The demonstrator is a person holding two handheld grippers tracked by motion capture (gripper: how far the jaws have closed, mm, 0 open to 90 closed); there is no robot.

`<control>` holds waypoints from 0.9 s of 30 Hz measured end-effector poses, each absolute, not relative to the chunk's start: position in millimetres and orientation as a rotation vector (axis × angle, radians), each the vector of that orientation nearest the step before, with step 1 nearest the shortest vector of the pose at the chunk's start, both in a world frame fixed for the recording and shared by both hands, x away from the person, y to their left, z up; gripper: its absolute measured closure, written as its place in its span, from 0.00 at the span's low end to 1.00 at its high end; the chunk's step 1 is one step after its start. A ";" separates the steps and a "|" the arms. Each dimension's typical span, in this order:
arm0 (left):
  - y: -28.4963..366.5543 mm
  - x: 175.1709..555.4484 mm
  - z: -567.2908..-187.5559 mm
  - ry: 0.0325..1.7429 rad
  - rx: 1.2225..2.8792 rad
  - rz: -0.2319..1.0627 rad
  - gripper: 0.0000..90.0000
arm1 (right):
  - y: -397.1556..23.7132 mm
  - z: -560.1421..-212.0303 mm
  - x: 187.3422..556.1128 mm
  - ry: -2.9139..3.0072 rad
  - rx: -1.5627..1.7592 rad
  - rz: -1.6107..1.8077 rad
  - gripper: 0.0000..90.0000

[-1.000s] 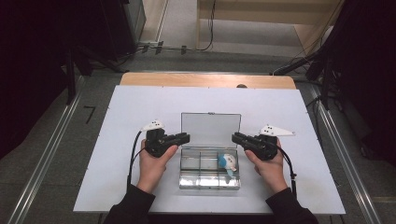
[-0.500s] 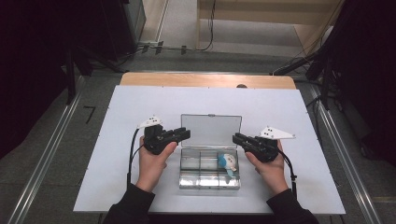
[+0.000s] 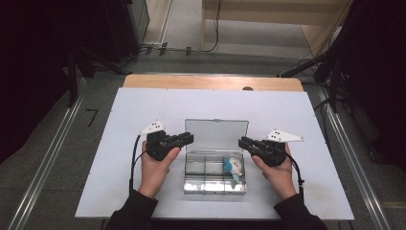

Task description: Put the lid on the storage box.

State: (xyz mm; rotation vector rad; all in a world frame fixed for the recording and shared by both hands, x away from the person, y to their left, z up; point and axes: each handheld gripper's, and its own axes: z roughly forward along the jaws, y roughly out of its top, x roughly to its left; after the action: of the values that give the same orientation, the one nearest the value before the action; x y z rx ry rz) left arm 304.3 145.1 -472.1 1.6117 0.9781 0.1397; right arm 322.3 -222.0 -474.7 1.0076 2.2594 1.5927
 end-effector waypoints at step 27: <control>146.8 293.9 -469.4 0.910 1.647 0.140 0.75 | -216.9 -448.8 311.4 2.213 0.976 1.624 0.75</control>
State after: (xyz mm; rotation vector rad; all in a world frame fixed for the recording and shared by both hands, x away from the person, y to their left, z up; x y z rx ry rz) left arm 293.9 146.8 -469.4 1.6470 0.9104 0.1403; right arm 311.4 -216.9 -448.8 0.9758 2.2127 1.6243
